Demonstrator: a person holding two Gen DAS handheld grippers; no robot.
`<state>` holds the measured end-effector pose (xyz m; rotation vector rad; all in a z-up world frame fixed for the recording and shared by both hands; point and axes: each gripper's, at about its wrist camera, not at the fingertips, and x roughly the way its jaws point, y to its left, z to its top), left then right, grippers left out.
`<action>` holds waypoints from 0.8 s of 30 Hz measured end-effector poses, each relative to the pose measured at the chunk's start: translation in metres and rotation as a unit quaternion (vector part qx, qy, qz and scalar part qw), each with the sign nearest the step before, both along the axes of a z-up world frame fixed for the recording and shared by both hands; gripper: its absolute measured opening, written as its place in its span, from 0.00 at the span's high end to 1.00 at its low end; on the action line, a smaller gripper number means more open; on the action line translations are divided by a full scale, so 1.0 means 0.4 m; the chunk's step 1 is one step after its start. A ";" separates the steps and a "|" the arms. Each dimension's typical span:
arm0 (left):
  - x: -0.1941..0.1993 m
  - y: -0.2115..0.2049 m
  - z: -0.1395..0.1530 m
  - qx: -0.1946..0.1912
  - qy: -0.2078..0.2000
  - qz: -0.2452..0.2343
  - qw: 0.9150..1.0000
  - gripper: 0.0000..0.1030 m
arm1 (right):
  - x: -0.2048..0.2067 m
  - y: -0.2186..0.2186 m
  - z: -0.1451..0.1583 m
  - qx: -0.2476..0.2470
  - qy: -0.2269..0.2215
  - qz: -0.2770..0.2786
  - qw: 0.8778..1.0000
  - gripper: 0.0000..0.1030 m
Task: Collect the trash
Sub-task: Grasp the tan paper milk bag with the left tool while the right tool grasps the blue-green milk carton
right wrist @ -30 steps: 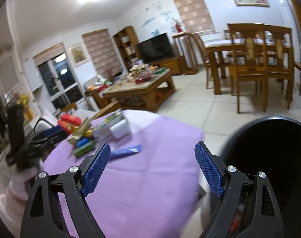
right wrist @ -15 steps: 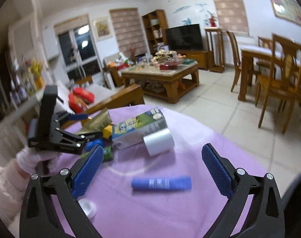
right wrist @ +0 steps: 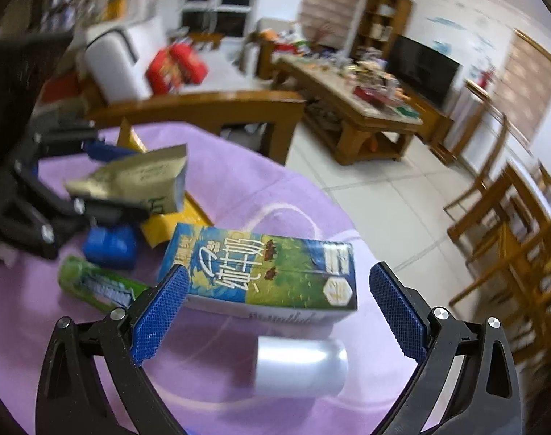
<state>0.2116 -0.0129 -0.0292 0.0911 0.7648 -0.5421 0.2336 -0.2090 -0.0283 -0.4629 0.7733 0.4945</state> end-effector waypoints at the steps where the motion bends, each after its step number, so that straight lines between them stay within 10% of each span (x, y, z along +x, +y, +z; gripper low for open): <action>1: 0.000 0.002 0.000 0.000 0.001 0.001 1.000 0.47 | 0.011 -0.002 0.003 -0.001 0.007 0.012 1.000 0.05; 10: -0.013 0.000 0.004 -0.006 0.014 -0.010 1.000 0.51 | 0.108 -0.065 -0.034 0.117 0.227 0.008 0.967 0.05; 15: -0.022 0.027 0.013 -0.033 0.041 -0.008 0.999 0.51 | -0.006 -0.029 -0.022 0.054 0.231 0.078 0.968 0.04; 24: -0.030 0.019 0.006 -0.008 0.033 -0.016 0.999 0.49 | -0.006 0.006 0.032 -0.023 0.076 0.111 0.991 0.04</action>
